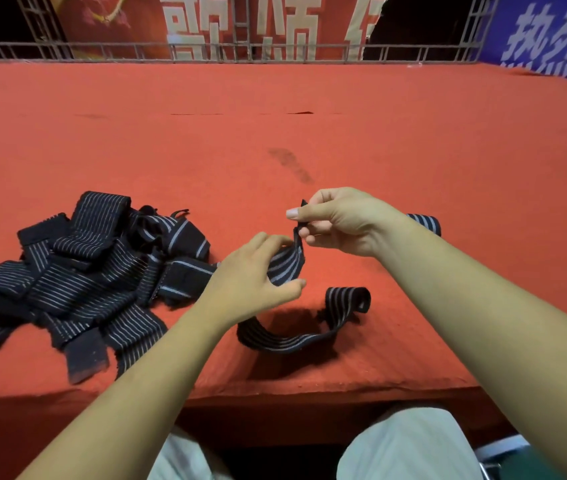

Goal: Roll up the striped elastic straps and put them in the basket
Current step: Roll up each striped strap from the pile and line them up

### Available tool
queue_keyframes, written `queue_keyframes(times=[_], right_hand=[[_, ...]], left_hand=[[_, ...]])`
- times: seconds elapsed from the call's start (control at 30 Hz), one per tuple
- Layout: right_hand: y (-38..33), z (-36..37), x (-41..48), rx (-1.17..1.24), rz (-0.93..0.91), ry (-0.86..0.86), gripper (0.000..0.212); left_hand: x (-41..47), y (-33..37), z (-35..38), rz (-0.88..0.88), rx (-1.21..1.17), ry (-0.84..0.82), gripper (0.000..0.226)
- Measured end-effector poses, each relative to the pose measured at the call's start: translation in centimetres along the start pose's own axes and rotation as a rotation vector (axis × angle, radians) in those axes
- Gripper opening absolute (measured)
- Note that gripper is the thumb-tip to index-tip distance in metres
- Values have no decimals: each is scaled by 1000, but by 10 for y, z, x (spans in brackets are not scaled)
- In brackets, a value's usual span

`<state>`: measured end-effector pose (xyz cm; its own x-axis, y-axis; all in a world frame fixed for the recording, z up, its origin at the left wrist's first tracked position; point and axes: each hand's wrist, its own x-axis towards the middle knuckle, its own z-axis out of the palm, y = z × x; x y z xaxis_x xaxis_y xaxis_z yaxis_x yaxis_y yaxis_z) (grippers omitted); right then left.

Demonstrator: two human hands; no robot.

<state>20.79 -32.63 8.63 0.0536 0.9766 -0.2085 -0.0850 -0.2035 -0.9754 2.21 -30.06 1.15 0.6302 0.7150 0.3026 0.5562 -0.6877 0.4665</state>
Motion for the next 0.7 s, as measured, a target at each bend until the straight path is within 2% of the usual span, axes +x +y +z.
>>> queue_keyframes(times=[0.07,0.17,0.23,0.33,0.5,0.57,0.63,0.7], right_hand=[[-1,-3,0,17,4,-65,24],[1,-9,1,-295,16,-19,34],[5,-11,2,-427,66,30,44],[12,-10,2,-404,148,-48,20],[17,-5,3,-276,46,-37,21],[12,-4,4,-270,9,-7,19],[4,-4,7,-249,-47,48,18],[-6,-8,13,-207,-107,128,21]], left_hand=[[2,2,-2,-76,-311,-11,28],[-1,3,-2,-288,-891,-52,29],[-3,-2,1,-361,-1038,-15,27],[-5,-5,4,-402,-1135,-48,24],[-4,-4,2,-384,-1202,-73,23],[-4,-5,3,-357,-1190,-135,24],[-7,-10,13,-332,-1106,-217,32],[-11,-20,31,-371,-922,-268,40]])
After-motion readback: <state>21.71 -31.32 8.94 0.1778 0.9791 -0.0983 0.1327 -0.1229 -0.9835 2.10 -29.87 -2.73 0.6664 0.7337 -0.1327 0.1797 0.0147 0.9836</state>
